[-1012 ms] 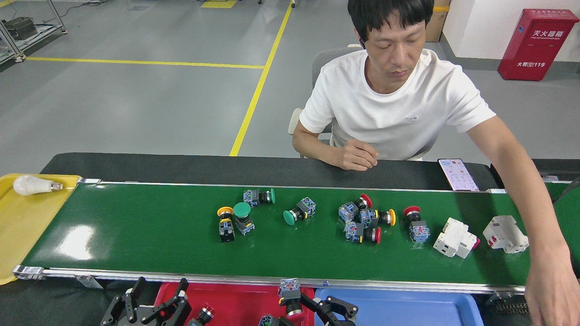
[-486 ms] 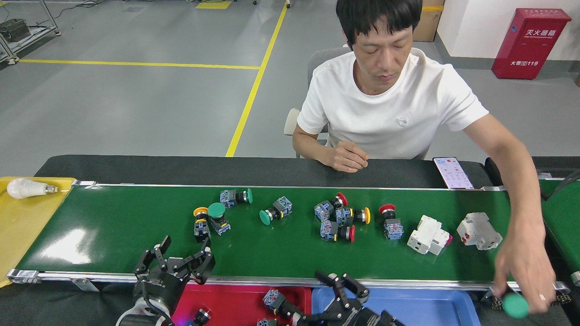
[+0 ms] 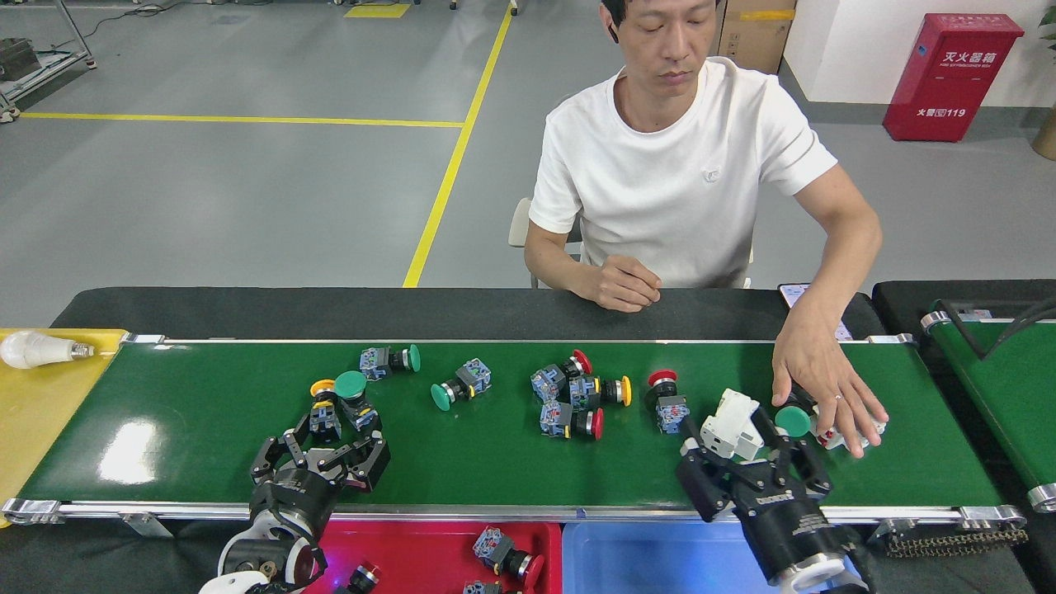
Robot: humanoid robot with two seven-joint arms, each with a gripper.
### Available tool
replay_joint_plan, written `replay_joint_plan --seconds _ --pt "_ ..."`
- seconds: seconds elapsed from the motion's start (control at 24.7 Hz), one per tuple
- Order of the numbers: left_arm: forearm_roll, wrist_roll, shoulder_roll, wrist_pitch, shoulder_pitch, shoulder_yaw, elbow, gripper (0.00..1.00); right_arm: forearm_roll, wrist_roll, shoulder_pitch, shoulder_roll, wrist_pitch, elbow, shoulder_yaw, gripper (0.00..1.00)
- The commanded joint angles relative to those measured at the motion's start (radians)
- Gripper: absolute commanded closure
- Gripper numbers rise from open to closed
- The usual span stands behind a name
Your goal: Pick switch part from conveyor to tray
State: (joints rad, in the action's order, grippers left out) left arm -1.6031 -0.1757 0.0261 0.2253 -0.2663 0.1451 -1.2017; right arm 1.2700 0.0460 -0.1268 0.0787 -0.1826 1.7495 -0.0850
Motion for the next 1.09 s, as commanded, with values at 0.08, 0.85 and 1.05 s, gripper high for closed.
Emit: replay_joint_plan --seconds 0.08,0.85,1.05 --pt "0.0 0.013 -0.034 -0.027 -0.059 0.007 0.067 0.0 0.005 -0.095 -0.056 -0.027 0.029 0.021 -0.002 0.01" --pt "0.152 0.047 -0.077 0.134 0.297 -0.009 -0.406 0.9 0.196 0.129 0.196 -0.057 0.071 -0.229 0.237 0.01" --pt "0.144 0.077 -0.098 0.172 0.466 -0.144 -0.538 0.88 0.195 0.132 0.233 -0.085 0.031 -0.258 0.264 0.01"
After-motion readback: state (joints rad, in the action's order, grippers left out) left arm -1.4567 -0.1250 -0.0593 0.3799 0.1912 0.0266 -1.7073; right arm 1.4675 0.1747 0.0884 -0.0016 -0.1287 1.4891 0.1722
